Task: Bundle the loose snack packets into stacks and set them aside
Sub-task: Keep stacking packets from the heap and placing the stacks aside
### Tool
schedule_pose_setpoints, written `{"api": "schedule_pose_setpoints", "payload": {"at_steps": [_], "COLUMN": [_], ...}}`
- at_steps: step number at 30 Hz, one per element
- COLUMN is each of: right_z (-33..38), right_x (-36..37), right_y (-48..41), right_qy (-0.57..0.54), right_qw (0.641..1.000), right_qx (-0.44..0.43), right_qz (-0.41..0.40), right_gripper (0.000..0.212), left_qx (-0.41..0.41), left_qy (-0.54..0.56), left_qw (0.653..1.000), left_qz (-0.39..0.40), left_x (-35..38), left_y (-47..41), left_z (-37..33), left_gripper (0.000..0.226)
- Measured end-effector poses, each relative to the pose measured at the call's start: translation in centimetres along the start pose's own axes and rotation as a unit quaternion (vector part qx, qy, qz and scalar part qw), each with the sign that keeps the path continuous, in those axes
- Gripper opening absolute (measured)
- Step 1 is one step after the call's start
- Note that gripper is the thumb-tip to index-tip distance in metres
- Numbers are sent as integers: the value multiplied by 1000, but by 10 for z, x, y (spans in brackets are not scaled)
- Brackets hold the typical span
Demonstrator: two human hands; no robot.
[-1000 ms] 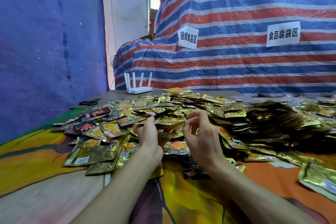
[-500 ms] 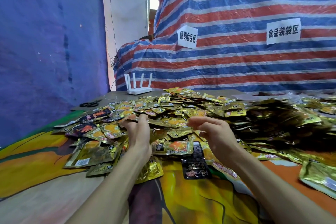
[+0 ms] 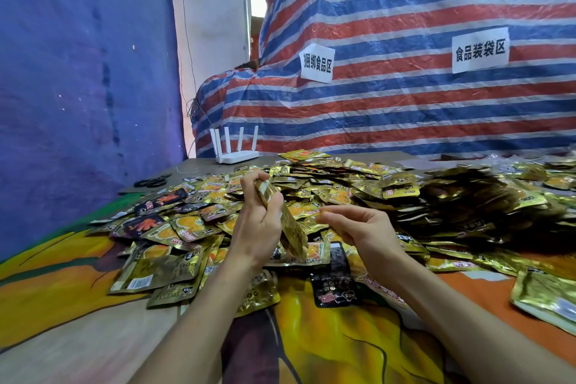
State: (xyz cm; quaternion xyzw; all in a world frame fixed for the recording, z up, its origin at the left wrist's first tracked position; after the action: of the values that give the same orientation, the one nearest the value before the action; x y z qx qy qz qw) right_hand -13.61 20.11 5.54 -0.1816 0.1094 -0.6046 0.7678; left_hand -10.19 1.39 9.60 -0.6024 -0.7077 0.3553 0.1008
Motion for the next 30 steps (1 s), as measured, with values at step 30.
{"api": "schedule_pose_setpoints", "payload": {"at_steps": [30], "right_z": [-3], "right_x": [9], "right_y": [0], "right_qy": [56], "right_qw": [998], "right_qx": [-8], "right_qz": [34], "right_gripper": [15], "left_qx": [-320], "left_qy": [339], "left_qw": [873], "left_qz": [143], "left_x": [56], "left_y": [27], "left_z": [49], "left_gripper": [47]}}
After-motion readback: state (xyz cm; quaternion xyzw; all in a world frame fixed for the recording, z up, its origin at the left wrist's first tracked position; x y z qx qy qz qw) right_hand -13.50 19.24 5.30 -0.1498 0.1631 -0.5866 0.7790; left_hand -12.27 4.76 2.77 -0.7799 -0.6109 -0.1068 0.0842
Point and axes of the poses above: each hand's wrist, its own y-axis away from the middle knuckle, its own x-axis out of the palm, z = x × y, the point moved 10 cm from there along -y, towards the middle knuckle, and after that the axes turned 5 degrees about z, right-handed, at the moved point
